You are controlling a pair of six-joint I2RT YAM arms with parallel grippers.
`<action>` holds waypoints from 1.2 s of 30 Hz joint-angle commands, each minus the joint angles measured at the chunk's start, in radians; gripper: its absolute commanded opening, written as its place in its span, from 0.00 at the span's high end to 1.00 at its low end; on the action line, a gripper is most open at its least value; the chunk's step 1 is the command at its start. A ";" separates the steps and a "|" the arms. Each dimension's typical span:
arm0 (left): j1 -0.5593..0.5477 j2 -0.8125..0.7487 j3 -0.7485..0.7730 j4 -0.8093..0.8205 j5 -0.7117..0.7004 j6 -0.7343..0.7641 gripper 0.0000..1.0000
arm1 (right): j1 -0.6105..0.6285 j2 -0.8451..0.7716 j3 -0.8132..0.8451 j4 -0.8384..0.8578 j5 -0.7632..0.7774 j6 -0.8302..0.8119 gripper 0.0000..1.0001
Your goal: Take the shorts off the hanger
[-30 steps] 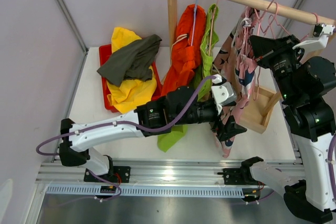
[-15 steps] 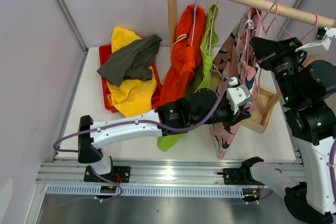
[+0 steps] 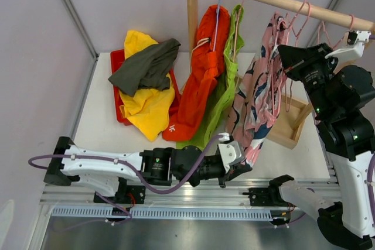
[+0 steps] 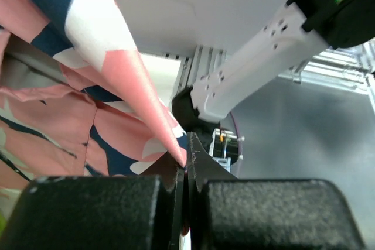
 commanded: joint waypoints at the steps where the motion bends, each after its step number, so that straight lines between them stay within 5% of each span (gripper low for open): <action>1: -0.036 -0.004 -0.064 -0.025 -0.011 -0.081 1.00 | -0.006 0.002 0.052 0.124 0.057 -0.022 1.00; 13: 0.268 0.257 0.249 -0.162 -0.045 0.023 1.00 | -0.004 -0.127 -0.046 -0.081 0.020 0.102 1.00; 21: 0.497 0.478 0.833 -0.421 -0.033 0.062 1.00 | -0.004 -0.196 -0.099 -0.231 -0.047 0.222 1.00; 24: 0.508 0.507 0.913 -0.469 -0.039 0.074 1.00 | -0.006 -0.176 -0.065 -0.251 -0.055 0.211 1.00; 27: 0.500 0.438 0.845 -0.463 -0.005 0.029 1.00 | -0.006 -0.133 -0.019 -0.219 -0.035 0.176 1.00; 30: 0.430 0.271 0.560 -0.403 -0.025 0.006 1.00 | -0.004 -0.052 0.053 -0.178 -0.006 0.121 1.00; 36: 0.201 0.000 0.331 -0.603 -0.348 -0.061 1.00 | -0.011 0.124 0.172 -0.092 0.017 0.022 1.00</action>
